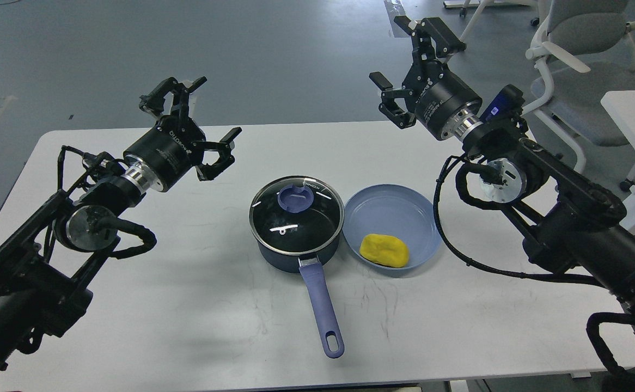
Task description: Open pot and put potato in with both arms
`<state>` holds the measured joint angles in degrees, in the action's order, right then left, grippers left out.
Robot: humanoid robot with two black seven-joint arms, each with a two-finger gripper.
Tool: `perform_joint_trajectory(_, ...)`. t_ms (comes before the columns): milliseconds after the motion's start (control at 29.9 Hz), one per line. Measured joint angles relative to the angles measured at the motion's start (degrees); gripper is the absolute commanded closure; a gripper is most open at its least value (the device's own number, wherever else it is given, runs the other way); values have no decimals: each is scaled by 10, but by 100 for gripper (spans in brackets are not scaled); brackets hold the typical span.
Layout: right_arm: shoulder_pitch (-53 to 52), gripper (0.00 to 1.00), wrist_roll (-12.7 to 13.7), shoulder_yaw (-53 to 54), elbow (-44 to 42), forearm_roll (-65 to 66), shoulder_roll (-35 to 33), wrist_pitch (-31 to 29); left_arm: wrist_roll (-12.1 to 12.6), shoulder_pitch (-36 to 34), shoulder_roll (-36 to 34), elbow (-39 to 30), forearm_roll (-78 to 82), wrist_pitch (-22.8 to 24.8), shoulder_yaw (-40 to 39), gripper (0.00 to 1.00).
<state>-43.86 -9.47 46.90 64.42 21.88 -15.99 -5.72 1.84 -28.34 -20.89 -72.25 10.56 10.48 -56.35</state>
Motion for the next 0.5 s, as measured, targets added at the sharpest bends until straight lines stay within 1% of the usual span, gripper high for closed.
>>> perform_joint_trajectory(501,0,0,2,-1,1,0,-1,0,0,0,5,0,0,0,-1,1)
